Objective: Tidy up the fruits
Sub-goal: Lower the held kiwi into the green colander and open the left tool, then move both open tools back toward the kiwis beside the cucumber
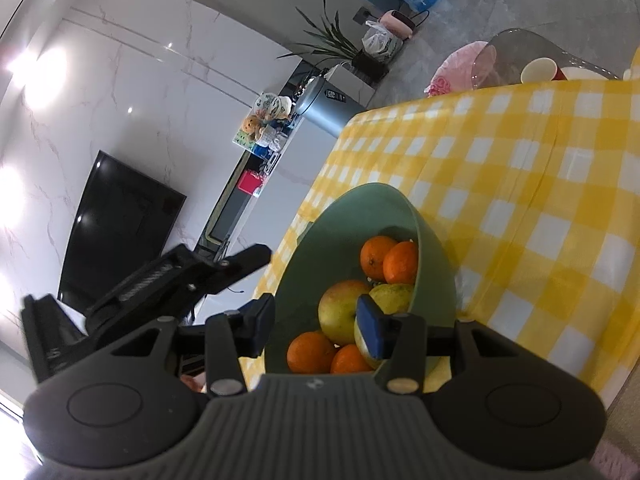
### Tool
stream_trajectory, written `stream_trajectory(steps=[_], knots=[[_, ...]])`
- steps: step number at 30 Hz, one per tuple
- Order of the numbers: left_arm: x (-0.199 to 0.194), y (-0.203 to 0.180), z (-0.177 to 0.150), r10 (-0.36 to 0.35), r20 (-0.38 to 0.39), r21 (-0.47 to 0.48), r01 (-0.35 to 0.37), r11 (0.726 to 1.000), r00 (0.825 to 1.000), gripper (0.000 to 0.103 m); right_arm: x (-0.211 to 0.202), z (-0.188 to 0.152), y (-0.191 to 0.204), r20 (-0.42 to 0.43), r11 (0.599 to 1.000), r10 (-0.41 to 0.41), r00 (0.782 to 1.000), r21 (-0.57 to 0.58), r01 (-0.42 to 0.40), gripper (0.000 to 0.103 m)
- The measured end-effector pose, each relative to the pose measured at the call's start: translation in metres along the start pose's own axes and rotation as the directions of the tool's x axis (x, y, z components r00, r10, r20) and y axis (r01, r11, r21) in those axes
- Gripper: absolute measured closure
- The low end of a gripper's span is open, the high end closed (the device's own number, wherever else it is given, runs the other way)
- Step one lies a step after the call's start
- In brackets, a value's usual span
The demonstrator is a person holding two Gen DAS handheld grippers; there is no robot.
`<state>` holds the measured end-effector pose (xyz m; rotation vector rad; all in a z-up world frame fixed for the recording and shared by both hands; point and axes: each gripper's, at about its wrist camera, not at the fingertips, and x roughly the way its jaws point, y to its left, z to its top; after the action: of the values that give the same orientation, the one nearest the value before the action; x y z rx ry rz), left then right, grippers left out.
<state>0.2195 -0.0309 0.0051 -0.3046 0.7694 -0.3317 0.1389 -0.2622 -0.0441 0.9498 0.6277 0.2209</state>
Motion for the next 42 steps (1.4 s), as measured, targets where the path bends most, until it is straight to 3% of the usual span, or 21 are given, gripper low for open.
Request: stream_trajectory(steps=[7,13,21,27,34,40,42], knots=[[-0.04,0.002,-0.009,-0.001,0.007,-0.022,0.001,1.0,1.0,0.014,0.004,-0.002,0.007,-0.027,0.998,0.016,0.999,-0.052,-0.017,0.017],[-0.073,0.009,-0.024,0.059,0.041,-0.005,-0.058,0.998,0.997,0.013,0.001,-0.011,0.024,-0.007,0.984,-0.026,1.0,-0.176,0.024,0.01],[-0.12,0.027,-0.036,0.122,0.089,0.015,-0.124,0.992,0.989,0.013,-0.011,-0.014,0.028,0.067,0.98,0.004,0.998,-0.199,0.01,0.01],[-0.156,0.053,-0.051,0.186,0.115,-0.022,-0.184,0.983,0.976,0.013,-0.013,-0.024,0.047,0.081,0.955,0.011,0.997,-0.298,0.013,0.013],[-0.192,0.1,-0.077,0.268,0.125,-0.136,-0.251,0.959,0.955,0.013,-0.007,-0.05,0.081,0.01,0.912,0.043,0.999,-0.41,-0.035,0.03],[-0.212,0.145,-0.098,0.337,0.117,-0.262,-0.298,0.918,0.934,0.013,0.008,-0.089,0.113,-0.083,0.861,0.007,0.997,-0.506,-0.048,0.04],[-0.214,0.16,-0.102,0.34,0.104,-0.293,-0.298,0.908,0.935,0.013,0.017,-0.103,0.12,-0.129,0.851,-0.019,0.991,-0.523,-0.051,0.045]])
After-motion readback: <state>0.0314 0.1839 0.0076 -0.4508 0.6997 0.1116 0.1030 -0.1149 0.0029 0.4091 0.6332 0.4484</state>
